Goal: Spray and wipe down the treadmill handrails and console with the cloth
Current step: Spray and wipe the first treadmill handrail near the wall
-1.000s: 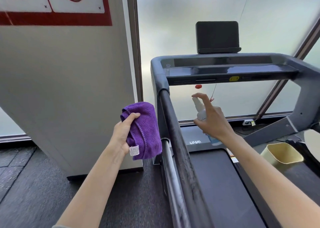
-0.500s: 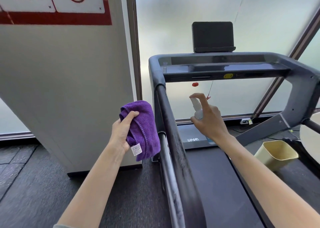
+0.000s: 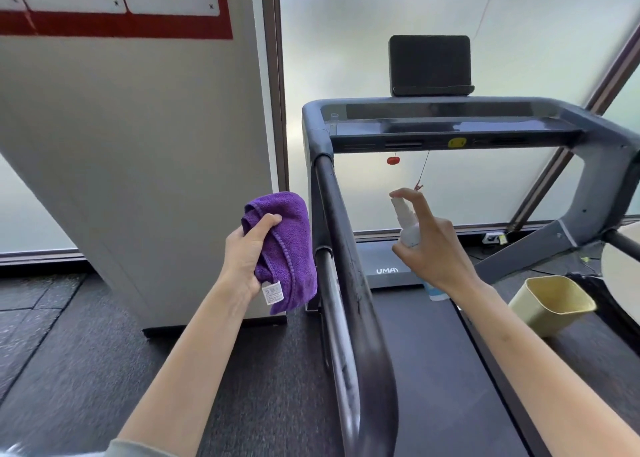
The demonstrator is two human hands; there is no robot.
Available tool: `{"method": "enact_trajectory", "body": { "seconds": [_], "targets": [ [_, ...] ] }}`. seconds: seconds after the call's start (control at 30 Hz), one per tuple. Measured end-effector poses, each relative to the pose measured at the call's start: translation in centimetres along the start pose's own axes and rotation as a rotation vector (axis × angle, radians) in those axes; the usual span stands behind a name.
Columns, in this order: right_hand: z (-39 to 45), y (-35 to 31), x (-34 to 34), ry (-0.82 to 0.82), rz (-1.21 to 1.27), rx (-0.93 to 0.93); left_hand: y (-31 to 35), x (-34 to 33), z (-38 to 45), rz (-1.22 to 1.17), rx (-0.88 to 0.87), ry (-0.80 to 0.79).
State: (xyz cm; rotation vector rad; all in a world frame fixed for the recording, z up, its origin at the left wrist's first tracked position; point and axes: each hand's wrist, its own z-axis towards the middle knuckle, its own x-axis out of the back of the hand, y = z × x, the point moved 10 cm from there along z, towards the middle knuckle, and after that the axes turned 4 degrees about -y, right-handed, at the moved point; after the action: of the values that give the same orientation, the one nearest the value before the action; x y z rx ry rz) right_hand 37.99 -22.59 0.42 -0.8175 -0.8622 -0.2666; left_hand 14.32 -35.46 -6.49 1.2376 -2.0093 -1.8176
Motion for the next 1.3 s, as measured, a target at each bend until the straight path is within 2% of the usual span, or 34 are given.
{"method": "enact_trajectory", "body": {
  "seconds": [0.23,0.43,0.93,1.1,1.3],
  "targets": [
    [-1.8,-0.5,-0.3,-0.01,-0.025,0.026,-0.4,0.2,-2.0,0.011,-0.015,0.008],
    [-3.0,-1.0,1.0,0.118,-0.038,0.024,-0.7,-0.1,-3.4,0.011,-0.017,0.016],
    [-8.0,-1.6,0.5,0.025,0.016,-0.031,-1.3,0.7,-6.0,0.057,-0.019,0.022],
    [-10.9,-2.7,1.2,0.059,0.044,-0.08,-1.2,1.3,-7.3,0.05,-0.018,-0.022],
    [-14.0,-4.1,2.3,0.071,-0.037,-0.11,-1.2,1.4,-9.3,0.016,-0.012,-0.1]
  ]
}}
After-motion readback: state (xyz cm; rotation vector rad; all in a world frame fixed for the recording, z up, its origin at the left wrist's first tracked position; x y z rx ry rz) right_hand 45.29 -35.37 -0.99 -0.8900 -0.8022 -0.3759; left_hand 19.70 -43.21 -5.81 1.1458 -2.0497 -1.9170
